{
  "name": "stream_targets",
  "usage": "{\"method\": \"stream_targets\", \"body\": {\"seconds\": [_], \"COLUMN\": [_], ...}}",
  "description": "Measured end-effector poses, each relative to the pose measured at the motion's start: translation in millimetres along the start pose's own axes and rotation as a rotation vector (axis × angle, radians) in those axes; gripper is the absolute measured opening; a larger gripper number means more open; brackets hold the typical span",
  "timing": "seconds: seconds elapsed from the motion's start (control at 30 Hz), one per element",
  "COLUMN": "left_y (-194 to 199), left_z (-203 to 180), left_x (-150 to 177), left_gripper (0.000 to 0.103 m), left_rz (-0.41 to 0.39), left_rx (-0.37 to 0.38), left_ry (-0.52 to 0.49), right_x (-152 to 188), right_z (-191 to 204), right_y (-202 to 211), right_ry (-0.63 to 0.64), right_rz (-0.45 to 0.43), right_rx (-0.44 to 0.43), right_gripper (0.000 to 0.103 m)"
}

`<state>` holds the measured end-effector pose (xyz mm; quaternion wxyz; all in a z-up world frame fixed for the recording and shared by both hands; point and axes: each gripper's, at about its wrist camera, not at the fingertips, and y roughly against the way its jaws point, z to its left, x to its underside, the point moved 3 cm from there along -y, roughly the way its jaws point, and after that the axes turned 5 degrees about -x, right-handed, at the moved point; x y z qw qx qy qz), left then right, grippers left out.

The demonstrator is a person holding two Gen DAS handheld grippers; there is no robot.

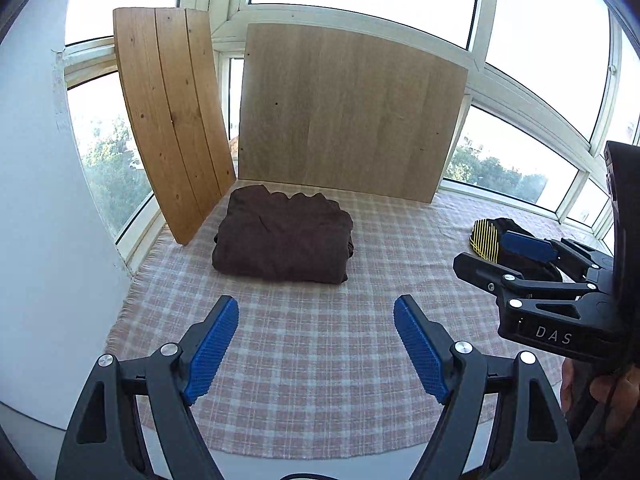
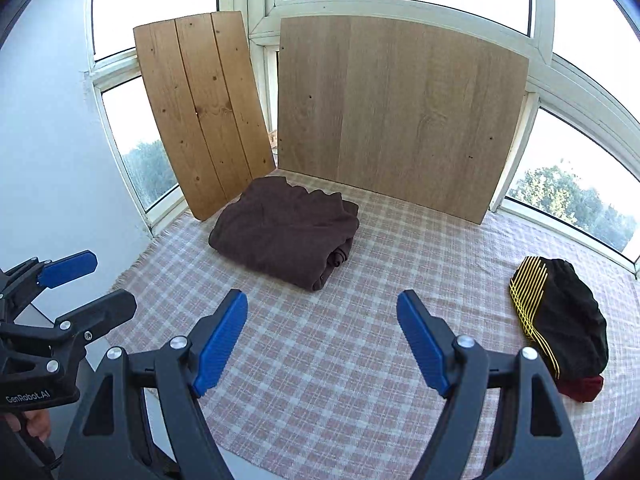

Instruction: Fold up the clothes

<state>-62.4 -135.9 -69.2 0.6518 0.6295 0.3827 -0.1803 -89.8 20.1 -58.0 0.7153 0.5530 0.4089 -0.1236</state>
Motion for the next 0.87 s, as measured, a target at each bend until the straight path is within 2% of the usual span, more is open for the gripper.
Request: {"method": "stream_targets", "body": {"seconds": [0.2, 0.4, 0.87], "left_y": [25.4, 40.0, 42.0], "left_z": [4.4, 11.7, 10.8], "left_x": [8.2, 7.3, 4.9], "left_gripper": [0.079, 0.079, 0.079], "left_rz": [-0.030, -0.065, -0.098], "left_rx": [-0.024, -0.016, 0.020], "left_ry": [0.012, 0.031, 0.004], "right_x": [10.1, 11.0, 12.5], "right_z": [17.7, 26.0, 26.6], "right_y": [25.5, 38.4, 30.7], "right_ry": [0.015, 0.026, 0.014], "right_rz": [-0.022, -0.039, -0.015], "right_rx": [-0.004, 0.008, 0.012], "right_gripper": [0.077, 0.077, 0.077]}}
